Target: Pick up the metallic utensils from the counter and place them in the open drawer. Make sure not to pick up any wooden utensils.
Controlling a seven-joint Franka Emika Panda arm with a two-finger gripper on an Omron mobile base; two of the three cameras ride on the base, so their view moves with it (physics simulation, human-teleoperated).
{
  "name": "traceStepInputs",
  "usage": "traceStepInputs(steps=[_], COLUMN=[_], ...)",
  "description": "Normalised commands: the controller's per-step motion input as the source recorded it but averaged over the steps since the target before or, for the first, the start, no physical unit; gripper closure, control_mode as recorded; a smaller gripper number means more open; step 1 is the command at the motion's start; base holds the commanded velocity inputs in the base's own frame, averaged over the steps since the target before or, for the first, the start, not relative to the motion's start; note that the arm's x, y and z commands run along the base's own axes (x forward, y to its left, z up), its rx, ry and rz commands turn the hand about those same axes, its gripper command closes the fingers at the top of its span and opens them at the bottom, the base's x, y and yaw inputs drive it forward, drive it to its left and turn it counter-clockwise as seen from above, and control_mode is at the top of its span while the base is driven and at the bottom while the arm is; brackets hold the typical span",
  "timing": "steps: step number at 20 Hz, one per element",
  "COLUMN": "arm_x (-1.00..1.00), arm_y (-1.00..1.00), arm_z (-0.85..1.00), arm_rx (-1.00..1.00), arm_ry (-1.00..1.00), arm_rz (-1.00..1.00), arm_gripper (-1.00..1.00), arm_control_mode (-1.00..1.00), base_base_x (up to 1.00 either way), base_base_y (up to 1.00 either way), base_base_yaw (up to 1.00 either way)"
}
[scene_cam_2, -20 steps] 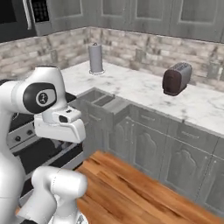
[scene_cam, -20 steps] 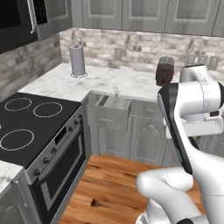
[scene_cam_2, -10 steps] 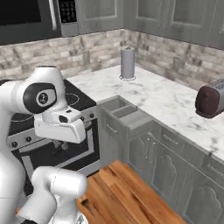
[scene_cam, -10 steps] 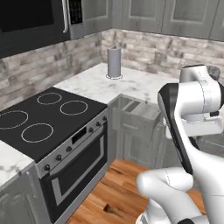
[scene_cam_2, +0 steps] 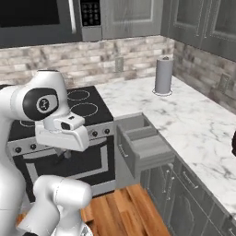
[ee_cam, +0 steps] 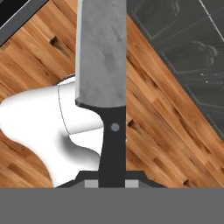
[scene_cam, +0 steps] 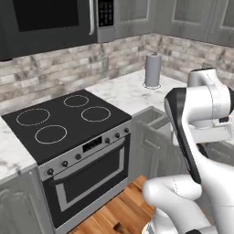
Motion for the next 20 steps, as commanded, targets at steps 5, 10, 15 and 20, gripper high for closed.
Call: traceStepInputs(steps=[5, 10, 15, 20], arm_x=[0.00, 0.00, 0.00, 0.00], arm_y=[0.00, 0.00, 0.00, 0.00], arm_z=[0.00, 0.00, 0.00, 0.00], arm_rx=[0.00, 0.00, 0.00, 0.00], arm_ry=[0.00, 0.00, 0.00, 0.00], arm_rz=[0.00, 0.00, 0.00, 0.00], arm_gripper=[1.00, 1.00, 1.00, 1.00], arm_control_mode=[1.00, 1.00, 1.00, 1.00], base_base_x=[0.17, 0.03, 0.24, 0.18], base_base_y=[-0.35, -0.22, -0.48, -0.47], base_base_yaw=[0.23, 0.02, 0.00, 0.00])
